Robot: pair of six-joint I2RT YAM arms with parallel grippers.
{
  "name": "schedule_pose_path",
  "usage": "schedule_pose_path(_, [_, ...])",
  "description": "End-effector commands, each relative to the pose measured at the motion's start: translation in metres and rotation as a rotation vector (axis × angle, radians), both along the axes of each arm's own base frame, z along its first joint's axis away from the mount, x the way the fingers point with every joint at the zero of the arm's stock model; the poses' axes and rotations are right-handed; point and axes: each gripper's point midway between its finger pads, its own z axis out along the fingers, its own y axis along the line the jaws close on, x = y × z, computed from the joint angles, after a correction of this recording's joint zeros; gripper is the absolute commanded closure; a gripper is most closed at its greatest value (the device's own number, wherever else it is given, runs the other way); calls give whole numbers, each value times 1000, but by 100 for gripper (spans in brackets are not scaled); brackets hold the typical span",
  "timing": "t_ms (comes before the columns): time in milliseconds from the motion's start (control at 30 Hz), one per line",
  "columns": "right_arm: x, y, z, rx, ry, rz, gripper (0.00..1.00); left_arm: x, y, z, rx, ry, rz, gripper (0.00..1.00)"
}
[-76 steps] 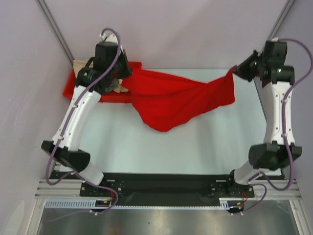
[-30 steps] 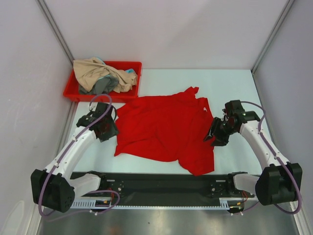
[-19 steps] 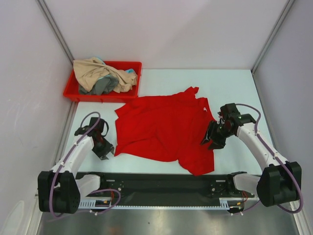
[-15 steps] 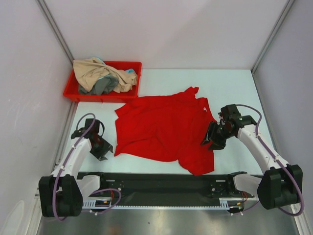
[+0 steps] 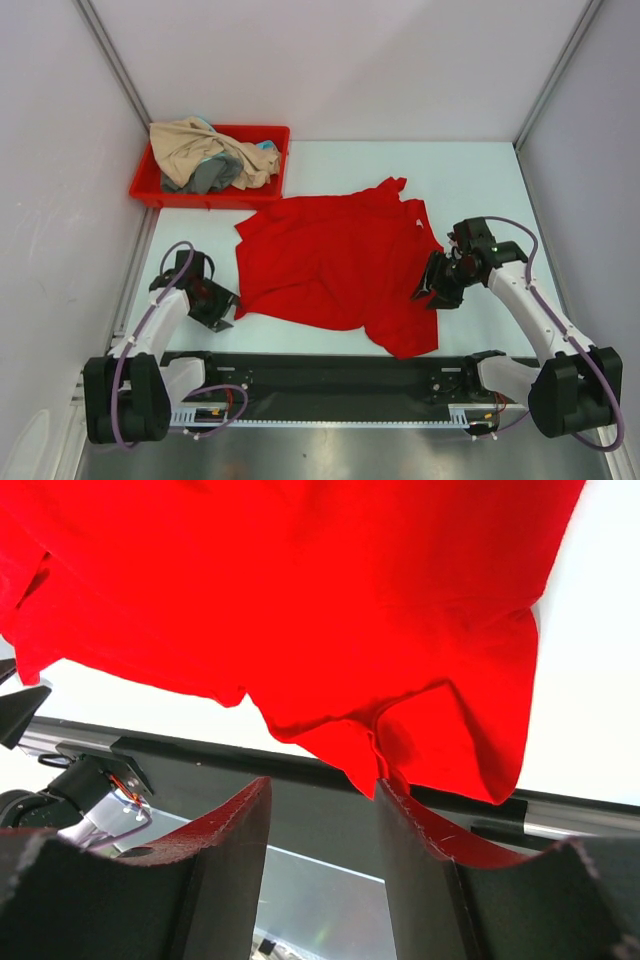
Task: Fold and stack the t-shirts
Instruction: Flatten the tshirt out
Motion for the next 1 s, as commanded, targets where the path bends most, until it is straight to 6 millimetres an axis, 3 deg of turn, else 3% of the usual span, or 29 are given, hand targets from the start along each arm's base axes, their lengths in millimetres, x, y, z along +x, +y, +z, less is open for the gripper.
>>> schedule_pose_path(0, [-3, 1, 5, 10, -22, 4, 49, 7, 2, -3, -12, -10, 57, 45])
schedule_pose_path(67, [-5, 1, 2, 8, -16, 5, 49, 3, 1, -9, -22, 6, 69, 54])
schedule_pose_path(367, [-10, 2, -1, 18, -4, 1, 49, -1, 2, -14, -41, -1, 122, 59])
schedule_pose_path(500, [-10, 1, -3, 8, 0, 6, 49, -3, 0, -12, -57, 5, 124, 49])
schedule_pose_path(633, [-10, 2, -3, 12, -5, 7, 49, -8, -3, -14, -72, 14, 135, 49])
schedule_pose_path(700, [-9, 2, -4, 14, -1, 3, 49, -8, -2, -19, -72, 23, 143, 55])
schedule_pose_path(867, [-13, -9, -13, -61, 35, -15, 48, 4, 5, -16, -42, 6, 134, 100])
schedule_pose_path(967, [-19, -22, -27, -147, 83, -33, 44, 16, 32, 6, 110, -31, 96, 100])
